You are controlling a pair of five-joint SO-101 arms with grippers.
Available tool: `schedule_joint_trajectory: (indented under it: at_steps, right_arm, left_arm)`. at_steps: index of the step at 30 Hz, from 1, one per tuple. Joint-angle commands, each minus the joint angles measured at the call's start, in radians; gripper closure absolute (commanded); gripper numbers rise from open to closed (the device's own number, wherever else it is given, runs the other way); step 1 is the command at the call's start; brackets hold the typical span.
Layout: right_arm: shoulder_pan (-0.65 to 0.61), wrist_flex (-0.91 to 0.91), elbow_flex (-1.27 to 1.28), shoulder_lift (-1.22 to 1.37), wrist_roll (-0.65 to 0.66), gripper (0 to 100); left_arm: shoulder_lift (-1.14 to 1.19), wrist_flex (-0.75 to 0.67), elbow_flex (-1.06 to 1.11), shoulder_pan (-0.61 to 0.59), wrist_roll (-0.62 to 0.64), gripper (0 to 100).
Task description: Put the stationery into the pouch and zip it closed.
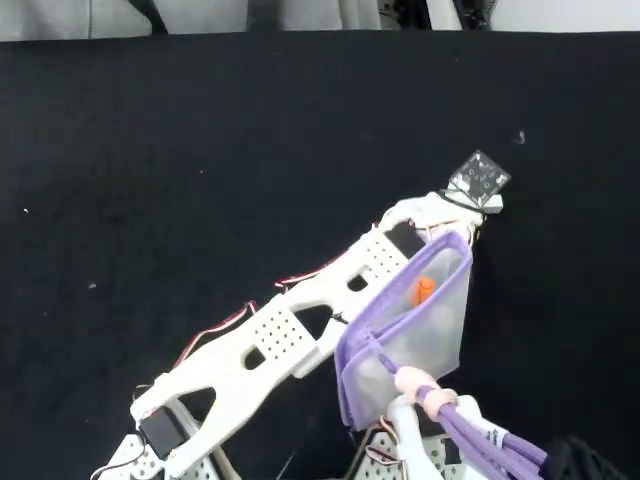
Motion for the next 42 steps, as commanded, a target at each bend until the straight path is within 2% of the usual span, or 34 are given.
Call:
schedule_joint_trajectory:
  at_steps: [1,3,16,22,24,26,28,30,34,38,42]
  right_arm:
    - [-0.012,-0.003,0.018,0.01,-0.002,98.8]
    - [-0.012,-0.003,0.018,0.013,-0.002,98.8]
    - [-0.009,-0.005,0.018,0.018,-0.002,98.8]
    - [-0.009,-0.005,0.018,0.018,-0.002,98.8]
    - [-0.009,-0.005,0.018,0.018,-0.002,98.8]
    - [-0.009,-0.005,0.018,0.018,-0.002,98.8]
    - [-0.009,-0.005,0.018,0.018,-0.002,98.8]
    - [-0.009,-0.005,0.018,0.018,-0.002,98.8]
    - [-0.008,-0.005,0.018,0.018,-0.002,98.8]
    - [-0.008,-0.003,0.018,0.018,-0.002,98.8]
    - [-0.008,-0.002,0.018,0.018,-0.002,98.8]
  left_arm:
    - [0.002,0.002,-0.062,-0.028,-0.006,94]
    - [0.008,0.003,-0.082,-0.031,-0.005,97]
    - [0.005,0.011,-0.09,-0.004,-0.006,97]
    - [0.014,0.0,-0.265,0.035,-0.011,97]
    - [0.014,-0.034,-0.303,0.048,-0.077,97]
    - [0.015,-0.098,-0.286,0.054,-0.193,97]
    - [0.017,-0.18,-0.231,0.054,-0.292,97]
    - [0.028,-0.279,-0.139,0.048,-0.333,97]
    - [0.044,-0.402,-0.007,0.019,-0.334,97]
    - [0.041,-0.407,0.03,-0.016,-0.33,97]
    - [0.035,-0.255,0.008,-0.019,-0.21,97]
